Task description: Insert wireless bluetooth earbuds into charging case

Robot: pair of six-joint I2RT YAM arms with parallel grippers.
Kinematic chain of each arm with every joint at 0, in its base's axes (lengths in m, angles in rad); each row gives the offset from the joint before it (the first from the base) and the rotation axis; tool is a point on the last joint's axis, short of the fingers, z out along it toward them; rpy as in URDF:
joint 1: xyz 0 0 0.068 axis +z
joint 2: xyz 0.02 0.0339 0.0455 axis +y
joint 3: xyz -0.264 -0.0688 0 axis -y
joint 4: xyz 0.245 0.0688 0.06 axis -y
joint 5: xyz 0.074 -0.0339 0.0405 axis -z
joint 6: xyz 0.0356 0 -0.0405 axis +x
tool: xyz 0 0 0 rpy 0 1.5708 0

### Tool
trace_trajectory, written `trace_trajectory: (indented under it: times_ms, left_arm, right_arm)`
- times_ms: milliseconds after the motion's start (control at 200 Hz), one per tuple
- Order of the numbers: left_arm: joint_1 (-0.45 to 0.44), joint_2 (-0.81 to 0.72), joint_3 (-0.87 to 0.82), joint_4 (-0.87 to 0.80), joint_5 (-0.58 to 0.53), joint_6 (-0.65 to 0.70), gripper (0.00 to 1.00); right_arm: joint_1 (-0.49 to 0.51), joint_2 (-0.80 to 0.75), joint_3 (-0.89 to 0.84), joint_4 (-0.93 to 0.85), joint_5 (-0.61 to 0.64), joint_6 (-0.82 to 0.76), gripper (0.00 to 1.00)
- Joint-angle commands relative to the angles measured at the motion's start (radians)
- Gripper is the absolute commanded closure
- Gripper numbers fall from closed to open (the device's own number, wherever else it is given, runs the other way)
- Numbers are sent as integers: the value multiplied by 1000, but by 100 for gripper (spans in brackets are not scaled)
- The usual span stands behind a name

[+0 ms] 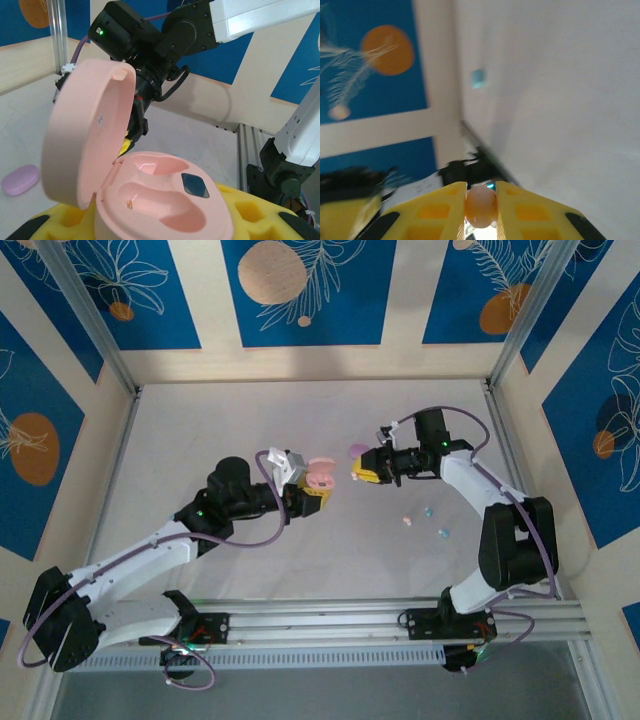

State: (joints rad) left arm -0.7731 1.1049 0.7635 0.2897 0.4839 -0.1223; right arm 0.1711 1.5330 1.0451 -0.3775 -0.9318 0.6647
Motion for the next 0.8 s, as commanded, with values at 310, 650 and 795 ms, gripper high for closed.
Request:
trace_trajectory:
  times_ms: [310,650,795]
  left_arm:
    - [-9,-23,-10,3,-10,49,74]
    - [-9,-6,-4,2,-43,79,74]
    - [-8,-2,-6,-15,-120,96,74]
  right_arm:
    - [1,-115,-44,325,-323,318,78]
    - [1,-170,-57,334,-253,425,78]
    - [6,-193,-67,335,-211,487,78]
